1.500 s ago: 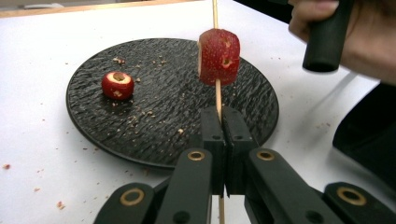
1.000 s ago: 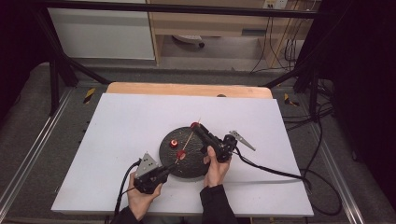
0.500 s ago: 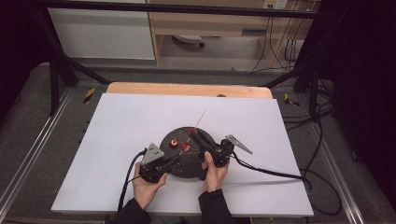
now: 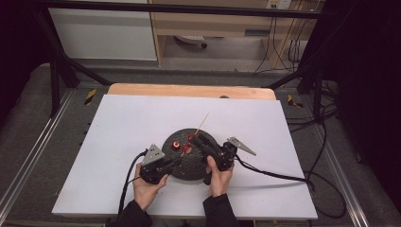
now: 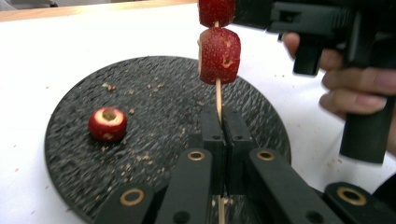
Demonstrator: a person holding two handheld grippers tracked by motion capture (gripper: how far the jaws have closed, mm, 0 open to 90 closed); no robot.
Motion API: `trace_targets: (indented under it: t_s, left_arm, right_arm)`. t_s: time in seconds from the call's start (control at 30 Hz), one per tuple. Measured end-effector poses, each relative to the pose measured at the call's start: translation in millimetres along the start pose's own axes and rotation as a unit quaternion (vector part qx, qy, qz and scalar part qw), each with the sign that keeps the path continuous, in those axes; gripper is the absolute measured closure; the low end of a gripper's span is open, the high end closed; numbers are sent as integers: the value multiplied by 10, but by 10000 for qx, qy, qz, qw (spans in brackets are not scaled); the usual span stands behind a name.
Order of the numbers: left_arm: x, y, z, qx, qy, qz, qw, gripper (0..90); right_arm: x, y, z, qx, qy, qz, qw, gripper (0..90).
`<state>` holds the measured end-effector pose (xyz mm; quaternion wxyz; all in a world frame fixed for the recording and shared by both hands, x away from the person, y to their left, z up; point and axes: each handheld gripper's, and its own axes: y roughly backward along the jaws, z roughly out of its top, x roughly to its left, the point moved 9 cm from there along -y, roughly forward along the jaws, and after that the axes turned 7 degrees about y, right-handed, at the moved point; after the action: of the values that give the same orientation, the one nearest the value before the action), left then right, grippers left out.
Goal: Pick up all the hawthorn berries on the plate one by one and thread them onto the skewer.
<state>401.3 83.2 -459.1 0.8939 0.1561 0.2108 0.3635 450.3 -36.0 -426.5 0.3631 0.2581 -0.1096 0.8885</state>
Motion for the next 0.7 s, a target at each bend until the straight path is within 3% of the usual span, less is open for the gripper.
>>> trace_targets:
  t_s: [0.2, 0.37, 0.5, 0.7]
  left_arm:
    - [150, 130, -99, 109, 12, 40, 9999, 886]
    - [250, 247, -156, 193, -31, 73, 9998, 885]
    - [308, 340, -216, 329, -114, 63, 9994, 885]
    - [440, 507, -299, 479, -231, 178, 9984, 885]
  right_arm:
    - [-77, 85, 7, 365, 262, -71, 9990, 323]
    - [-157, 152, -46, 849, 604, -144, 9945, 161]
    - [-194, 188, -110, 1282, 842, -164, 9880, 70]
    - [-260, 251, -185, 1774, 1321, -242, 9749, 40]
